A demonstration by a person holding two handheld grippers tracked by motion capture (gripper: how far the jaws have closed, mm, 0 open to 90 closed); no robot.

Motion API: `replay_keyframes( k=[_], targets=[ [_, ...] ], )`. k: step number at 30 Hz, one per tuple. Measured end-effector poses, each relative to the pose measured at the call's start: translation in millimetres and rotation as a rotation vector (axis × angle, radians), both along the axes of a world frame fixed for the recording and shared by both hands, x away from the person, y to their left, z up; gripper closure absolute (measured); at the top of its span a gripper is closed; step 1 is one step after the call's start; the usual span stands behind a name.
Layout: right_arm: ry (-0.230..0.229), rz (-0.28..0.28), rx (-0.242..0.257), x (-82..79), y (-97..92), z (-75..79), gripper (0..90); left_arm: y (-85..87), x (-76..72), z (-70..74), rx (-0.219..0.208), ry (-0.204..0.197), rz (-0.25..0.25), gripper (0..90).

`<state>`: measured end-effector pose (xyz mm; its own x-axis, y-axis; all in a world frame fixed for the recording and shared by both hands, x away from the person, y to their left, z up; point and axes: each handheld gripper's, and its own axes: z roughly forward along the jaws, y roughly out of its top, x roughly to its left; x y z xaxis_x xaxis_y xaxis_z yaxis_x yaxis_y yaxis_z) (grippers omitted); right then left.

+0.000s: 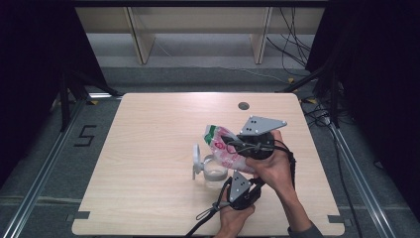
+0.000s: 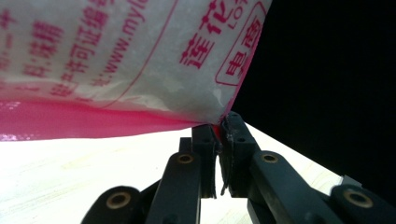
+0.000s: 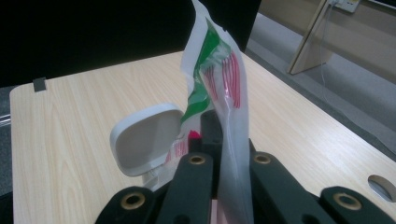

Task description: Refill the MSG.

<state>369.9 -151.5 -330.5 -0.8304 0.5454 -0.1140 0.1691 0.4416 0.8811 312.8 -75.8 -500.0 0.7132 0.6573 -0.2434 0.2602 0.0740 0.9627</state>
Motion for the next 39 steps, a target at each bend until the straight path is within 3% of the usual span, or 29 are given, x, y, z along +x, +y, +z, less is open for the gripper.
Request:
replay_keyframes(
  k=[8,16,20,22,32,36,39],
  targets=[
    [-0.009,-0.005,-0.036,0.8,1.5,-0.4,90.0,-4.7,0.8,-2.0,-0.029,0.002,0.001,84.3],
    [0.002,-0.008,-0.039,1.7,-0.4,-0.5,90.0,-4.5,0.7,-2.5,-0.012,-0.006,0.000,84.3],
    [-0.014,-0.010,-0.037,2.7,0.1,-1.1,90.0,-5.2,1.4,-2.5,-0.016,-0.007,-0.002,84.3],
    [-0.001,-0.004,-0.045,2.5,0.0,-0.7,90.0,-4.7,0.3,-2.1,0.005,-0.006,0.005,84.3],
    [-0.008,-0.011,-0.049,2.3,3.1,-1.3,90.0,-3.6,0.1,-2.2,-0.001,-0.011,0.005,84.2],
    [0.009,-0.007,-0.057,2.6,4.5,-1.6,90.0,-2.7,1.2,-3.2,-0.009,-0.012,0.002,84.2],
    [-0.006,-0.012,-0.060,3.4,4.4,-1.4,90.0,-1.8,0.9,-3.0,-0.003,-0.011,0.001,84.2]
  ],
)
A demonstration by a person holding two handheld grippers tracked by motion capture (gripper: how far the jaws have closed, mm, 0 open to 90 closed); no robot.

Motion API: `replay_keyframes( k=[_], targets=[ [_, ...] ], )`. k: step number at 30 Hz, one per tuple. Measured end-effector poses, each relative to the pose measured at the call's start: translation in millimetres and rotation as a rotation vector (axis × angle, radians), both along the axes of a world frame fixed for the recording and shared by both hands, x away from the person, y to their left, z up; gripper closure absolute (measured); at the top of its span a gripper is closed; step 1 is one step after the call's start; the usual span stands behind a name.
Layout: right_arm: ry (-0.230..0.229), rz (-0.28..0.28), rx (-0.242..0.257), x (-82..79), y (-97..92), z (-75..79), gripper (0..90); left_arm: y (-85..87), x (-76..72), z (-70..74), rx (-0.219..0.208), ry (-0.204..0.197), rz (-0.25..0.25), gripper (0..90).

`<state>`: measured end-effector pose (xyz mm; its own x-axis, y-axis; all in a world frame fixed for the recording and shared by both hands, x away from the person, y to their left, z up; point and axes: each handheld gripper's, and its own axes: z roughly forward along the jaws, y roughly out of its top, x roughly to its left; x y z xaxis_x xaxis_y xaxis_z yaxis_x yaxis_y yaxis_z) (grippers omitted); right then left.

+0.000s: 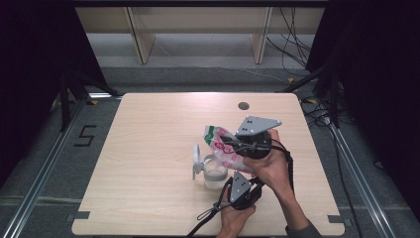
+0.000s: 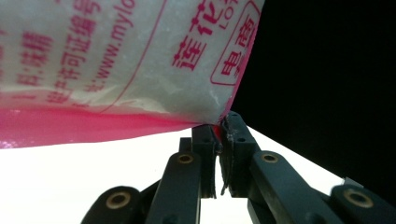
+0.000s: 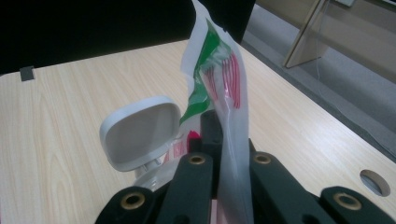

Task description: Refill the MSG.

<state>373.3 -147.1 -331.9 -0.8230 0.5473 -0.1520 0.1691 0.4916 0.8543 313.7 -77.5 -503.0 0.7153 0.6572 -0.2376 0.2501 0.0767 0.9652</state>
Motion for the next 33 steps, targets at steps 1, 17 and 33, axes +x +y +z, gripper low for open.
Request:
replay_keyframes(
  k=[1,17,33],
  targets=[
    [0.006,0.002,0.008,0.1,1.0,-0.8,90.0,0.4,-0.2,0.2,0.006,0.003,0.001,84.2],
    [0.010,-0.002,0.005,0.5,2.8,-2.3,90.0,1.1,0.5,-1.4,-0.006,0.002,-0.006,84.2],
    [0.027,-0.034,-0.034,1.1,5.1,-3.4,90.0,-1.5,-1.7,-2.3,-0.019,0.008,-0.024,84.3]
  ],
)
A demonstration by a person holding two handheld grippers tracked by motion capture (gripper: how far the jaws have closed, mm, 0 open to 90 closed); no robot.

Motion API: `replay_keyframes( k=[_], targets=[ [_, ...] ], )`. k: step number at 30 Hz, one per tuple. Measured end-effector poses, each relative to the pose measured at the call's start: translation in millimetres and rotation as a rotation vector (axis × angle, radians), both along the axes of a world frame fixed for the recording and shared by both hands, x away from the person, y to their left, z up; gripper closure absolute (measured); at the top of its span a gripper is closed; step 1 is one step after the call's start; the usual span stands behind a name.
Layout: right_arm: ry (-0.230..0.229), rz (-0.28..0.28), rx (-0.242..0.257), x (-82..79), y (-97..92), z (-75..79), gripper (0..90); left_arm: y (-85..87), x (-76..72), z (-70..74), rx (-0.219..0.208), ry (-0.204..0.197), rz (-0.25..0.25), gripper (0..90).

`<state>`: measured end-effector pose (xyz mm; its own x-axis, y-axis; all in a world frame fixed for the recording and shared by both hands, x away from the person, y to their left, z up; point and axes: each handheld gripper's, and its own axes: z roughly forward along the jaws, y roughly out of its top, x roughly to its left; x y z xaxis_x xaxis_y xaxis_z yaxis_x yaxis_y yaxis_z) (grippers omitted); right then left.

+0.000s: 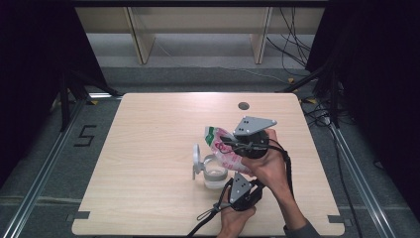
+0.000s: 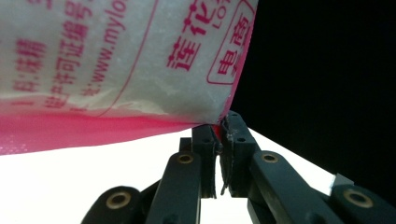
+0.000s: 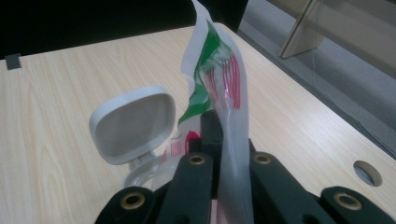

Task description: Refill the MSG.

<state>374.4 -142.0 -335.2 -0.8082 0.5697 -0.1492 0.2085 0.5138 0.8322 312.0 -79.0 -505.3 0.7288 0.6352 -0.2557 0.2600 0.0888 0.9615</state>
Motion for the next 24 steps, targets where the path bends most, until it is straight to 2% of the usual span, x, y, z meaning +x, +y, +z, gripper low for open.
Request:
replay_keyframes(
  k=[2,3,5,7,8,9,13,14,20,24],
  targets=[
    [-0.009,0.010,-0.013,1.5,0.4,0.0,90.0,-0.2,0.0,0.2,-0.001,0.002,-0.002,84.3],
    [0.001,0.002,-0.013,0.6,0.4,0.3,90.0,0.1,-0.2,0.6,0.006,0.008,0.002,84.3],
    [-0.008,0.016,-0.024,1.7,0.7,0.6,90.0,-0.5,1.0,0.3,-0.008,0.002,-0.007,84.3],
    [-0.012,0.002,-0.030,0.8,2.8,0.1,90.0,-0.4,1.1,0.3,-0.009,0.001,-0.008,84.3],
    [-0.017,0.013,-0.034,1.1,3.4,0.0,90.0,0.2,0.6,0.9,0.003,0.006,-0.001,84.3],
    [-0.011,0.019,-0.039,1.2,3.6,0.5,90.0,0.3,1.1,0.7,-0.004,0.003,-0.004,84.3],
    [-0.009,0.009,-0.037,0.4,5.3,0.5,90.0,0.5,1.5,1.0,-0.012,-0.001,-0.009,84.3],
    [-0.012,0.002,-0.041,0.5,5.9,0.6,90.0,0.9,0.4,1.9,-0.001,0.011,0.002,84.3],
    [0.002,0.003,-0.055,0.1,8.6,-0.3,90.0,0.4,1.4,1.5,-0.007,0.010,-0.003,84.3],
    [-0.009,0.016,-0.068,1.2,9.8,-0.5,90.0,0.6,2.1,2.1,0.002,0.017,0.000,84.3]
  ],
)
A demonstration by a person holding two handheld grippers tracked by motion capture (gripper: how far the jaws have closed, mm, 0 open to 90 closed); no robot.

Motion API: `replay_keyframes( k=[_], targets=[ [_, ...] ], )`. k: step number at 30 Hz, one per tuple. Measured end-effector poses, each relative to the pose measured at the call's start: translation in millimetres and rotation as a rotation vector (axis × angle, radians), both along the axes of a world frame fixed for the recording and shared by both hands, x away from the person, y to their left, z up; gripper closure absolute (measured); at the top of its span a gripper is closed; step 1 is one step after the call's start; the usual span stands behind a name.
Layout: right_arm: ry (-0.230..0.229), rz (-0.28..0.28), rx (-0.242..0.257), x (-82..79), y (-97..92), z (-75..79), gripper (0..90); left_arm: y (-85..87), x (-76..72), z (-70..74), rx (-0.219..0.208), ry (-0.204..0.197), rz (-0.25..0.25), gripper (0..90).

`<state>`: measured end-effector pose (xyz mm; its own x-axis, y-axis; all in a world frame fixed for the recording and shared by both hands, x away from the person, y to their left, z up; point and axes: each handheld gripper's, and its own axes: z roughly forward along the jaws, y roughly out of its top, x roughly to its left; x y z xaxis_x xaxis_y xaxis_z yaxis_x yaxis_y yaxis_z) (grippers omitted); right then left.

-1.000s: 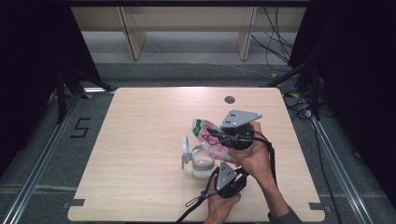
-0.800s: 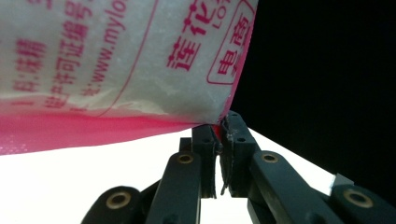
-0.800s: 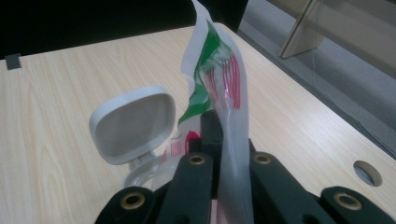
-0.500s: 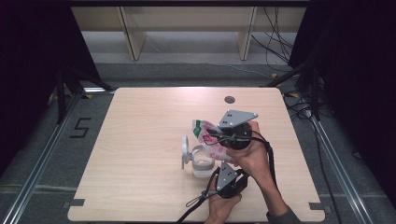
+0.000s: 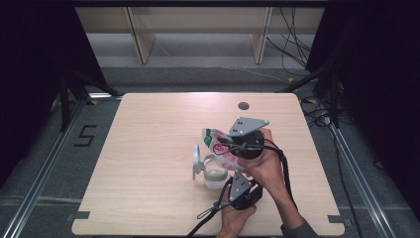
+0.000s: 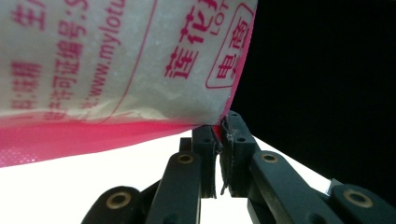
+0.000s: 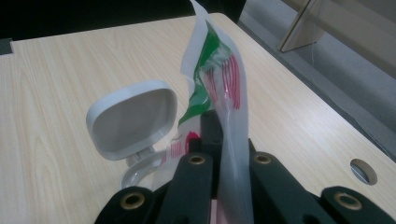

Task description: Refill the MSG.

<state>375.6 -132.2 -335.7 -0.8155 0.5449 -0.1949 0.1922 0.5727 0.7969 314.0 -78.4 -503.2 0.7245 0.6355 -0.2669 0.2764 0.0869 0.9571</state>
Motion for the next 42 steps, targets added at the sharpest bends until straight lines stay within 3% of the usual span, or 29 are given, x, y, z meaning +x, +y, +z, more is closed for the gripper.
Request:
replay_keyframes(
  k=[3,6,7,9,21,22,24,25,26,27,29,30,33,36,37,38,42],
  targets=[
    [0.000,-0.009,-0.006,-1.8,1.0,0.6,90.0,-1.4,1.3,0.3,-0.027,-0.013,-0.015,84.3],
    [-0.004,0.000,-0.012,-2.6,1.7,2.2,90.0,-1.6,1.7,1.5,-0.027,-0.017,-0.017,84.3],
    [-0.008,-0.001,-0.013,-2.7,1.5,2.5,90.0,-1.0,0.8,2.5,-0.005,-0.007,-0.005,84.3],
    [-0.004,0.000,-0.017,-3.2,2.1,2.5,90.0,-2.6,2.4,1.0,-0.037,-0.020,-0.006,84.4],
    [-0.013,0.003,-0.036,-3.5,5.8,1.0,90.0,-1.2,2.5,1.2,-0.031,-0.009,-0.017,84.4],
    [-0.014,-0.002,-0.039,-3.5,6.9,0.1,90.0,-5.8,1.5,1.4,-0.099,0.001,-0.011,84.4],
    [-0.013,0.005,-0.045,-2.6,8.1,-1.4,90.0,-7.4,1.4,1.0,-0.122,0.011,0.002,84.4],
    [-0.013,0.008,-0.045,-2.0,8.2,-1.9,90.0,-6.9,1.8,0.8,-0.120,0.013,-0.009,84.4],
    [-0.012,0.008,-0.046,-1.7,8.1,-1.9,90.0,-1.2,3.1,0.2,-0.039,0.000,-0.017,84.4],
    [-0.018,0.009,-0.044,-1.6,7.9,-1.7,90.0,-6.6,2.1,0.8,-0.120,0.010,-0.011,84.4],
    [0.001,0.006,-0.051,-3.3,8.9,-1.8,90.0,-7.4,1.8,1.1,-0.127,0.011,-0.016,84.4],
    [-0.013,0.007,-0.053,-2.4,9.0,-2.0,90.0,-8.3,1.9,0.8,-0.136,0.008,-0.011,84.4],
    [-0.014,0.014,-0.058,-1.7,9.8,-3.1,90.0,-6.5,0.7,1.1,-0.113,0.024,0.004,84.4],
    [0.000,0.003,-0.048,-2.8,8.9,-2.3,90.0,-7.6,1.0,1.0,-0.123,0.015,0.006,84.4],
    [-0.014,0.013,-0.050,-1.7,8.4,-2.0,90.0,-8.3,1.4,0.6,-0.138,0.009,0.002,84.4],
    [-0.014,0.010,-0.046,-1.8,8.0,-1.6,90.0,-1.3,3.0,-0.3,-0.042,-0.008,-0.016,84.4],
    [-0.011,0.009,-0.042,-1.6,6.4,-0.9,90.0,-0.4,1.4,1.1,-0.019,0.007,-0.010,84.4]
  ],
)
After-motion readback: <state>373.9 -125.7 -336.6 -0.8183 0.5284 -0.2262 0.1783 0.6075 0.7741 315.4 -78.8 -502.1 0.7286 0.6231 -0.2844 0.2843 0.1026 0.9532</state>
